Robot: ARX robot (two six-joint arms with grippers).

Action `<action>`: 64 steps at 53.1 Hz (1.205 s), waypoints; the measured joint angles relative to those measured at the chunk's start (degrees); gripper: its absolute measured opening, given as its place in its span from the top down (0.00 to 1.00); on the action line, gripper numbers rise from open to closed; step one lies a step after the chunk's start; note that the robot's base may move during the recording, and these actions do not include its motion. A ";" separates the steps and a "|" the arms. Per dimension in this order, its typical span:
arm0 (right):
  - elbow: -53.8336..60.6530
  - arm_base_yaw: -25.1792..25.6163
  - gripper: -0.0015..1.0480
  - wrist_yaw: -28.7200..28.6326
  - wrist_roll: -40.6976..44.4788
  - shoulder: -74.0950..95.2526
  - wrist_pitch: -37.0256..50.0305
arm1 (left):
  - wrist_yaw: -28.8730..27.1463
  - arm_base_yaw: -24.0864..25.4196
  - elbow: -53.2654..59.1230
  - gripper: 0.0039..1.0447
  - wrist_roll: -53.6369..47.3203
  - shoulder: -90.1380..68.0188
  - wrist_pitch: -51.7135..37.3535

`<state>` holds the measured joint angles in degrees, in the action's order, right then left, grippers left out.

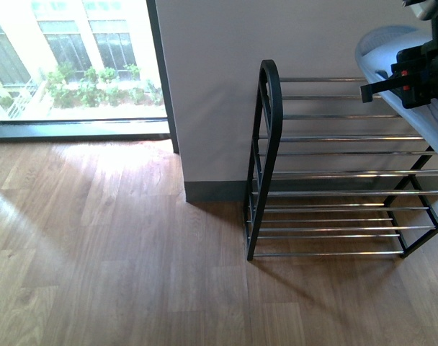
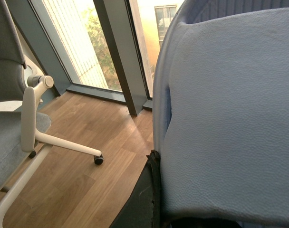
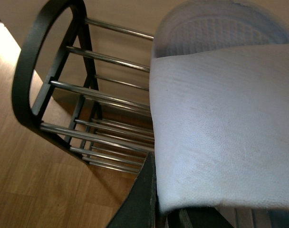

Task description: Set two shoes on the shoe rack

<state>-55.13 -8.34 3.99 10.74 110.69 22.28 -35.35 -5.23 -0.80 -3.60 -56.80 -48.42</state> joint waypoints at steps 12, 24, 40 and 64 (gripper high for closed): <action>-8.04 1.31 0.98 1.03 -1.57 8.41 -1.79 | 0.00 0.00 0.00 0.98 0.00 0.00 0.00; -19.26 2.49 0.98 0.90 -6.91 16.46 -5.73 | 0.00 0.00 0.00 0.98 -0.02 0.00 0.00; -31.23 2.23 0.98 1.75 -10.95 24.63 -9.18 | 0.00 0.00 0.00 0.98 0.00 0.00 0.00; -40.41 6.19 0.98 2.58 -9.66 31.69 -12.37 | 0.00 0.00 0.00 0.98 0.00 0.00 0.00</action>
<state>-95.55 -2.15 6.57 1.08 142.39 9.91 -35.35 -5.23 -0.80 -3.60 -56.80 -48.42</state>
